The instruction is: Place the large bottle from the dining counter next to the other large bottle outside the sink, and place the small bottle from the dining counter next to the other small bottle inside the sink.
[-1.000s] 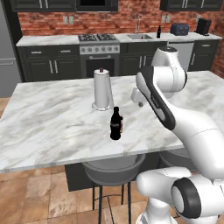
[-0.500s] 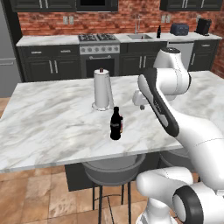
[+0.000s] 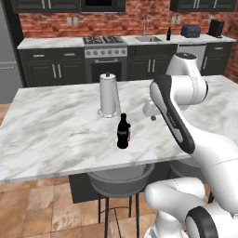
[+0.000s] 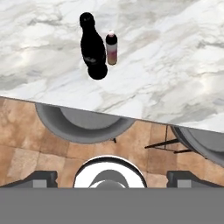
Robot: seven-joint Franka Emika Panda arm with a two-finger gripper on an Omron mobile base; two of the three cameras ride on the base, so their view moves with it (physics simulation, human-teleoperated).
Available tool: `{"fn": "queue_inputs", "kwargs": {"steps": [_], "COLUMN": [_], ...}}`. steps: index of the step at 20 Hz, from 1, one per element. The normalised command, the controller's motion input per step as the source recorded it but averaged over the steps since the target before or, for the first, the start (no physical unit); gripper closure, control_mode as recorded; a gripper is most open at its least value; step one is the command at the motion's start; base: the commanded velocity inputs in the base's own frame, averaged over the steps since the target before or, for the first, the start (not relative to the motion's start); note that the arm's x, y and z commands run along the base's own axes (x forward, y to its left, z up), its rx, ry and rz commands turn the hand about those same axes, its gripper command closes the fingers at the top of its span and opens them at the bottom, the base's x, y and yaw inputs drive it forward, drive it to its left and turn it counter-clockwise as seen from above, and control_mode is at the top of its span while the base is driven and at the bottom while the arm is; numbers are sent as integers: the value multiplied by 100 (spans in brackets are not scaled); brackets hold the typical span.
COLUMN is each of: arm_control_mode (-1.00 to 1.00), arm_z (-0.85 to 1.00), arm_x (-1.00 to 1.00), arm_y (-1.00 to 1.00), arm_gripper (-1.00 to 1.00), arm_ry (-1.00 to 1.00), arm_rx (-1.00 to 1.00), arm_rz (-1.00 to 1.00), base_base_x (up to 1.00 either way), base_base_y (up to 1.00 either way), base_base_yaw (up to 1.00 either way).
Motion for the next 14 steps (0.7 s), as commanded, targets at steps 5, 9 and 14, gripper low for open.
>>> {"fn": "queue_inputs", "kwargs": {"steps": [5, 9, 14], "arm_control_mode": [-100, -100, -100], "arm_z": [-4, -6, -8], "arm_x": [-14, -5, -1], "arm_y": [10, 15, 14], "arm_gripper": [-100, -100, -100], "arm_ry": [0, 0, -3], "arm_rx": [0, 0, 0], "arm_rz": [5, 6, 7], "base_base_x": [0, 0, 0], "base_base_y": [0, 0, 0], "base_base_yaw": [0, 0, 0]}}
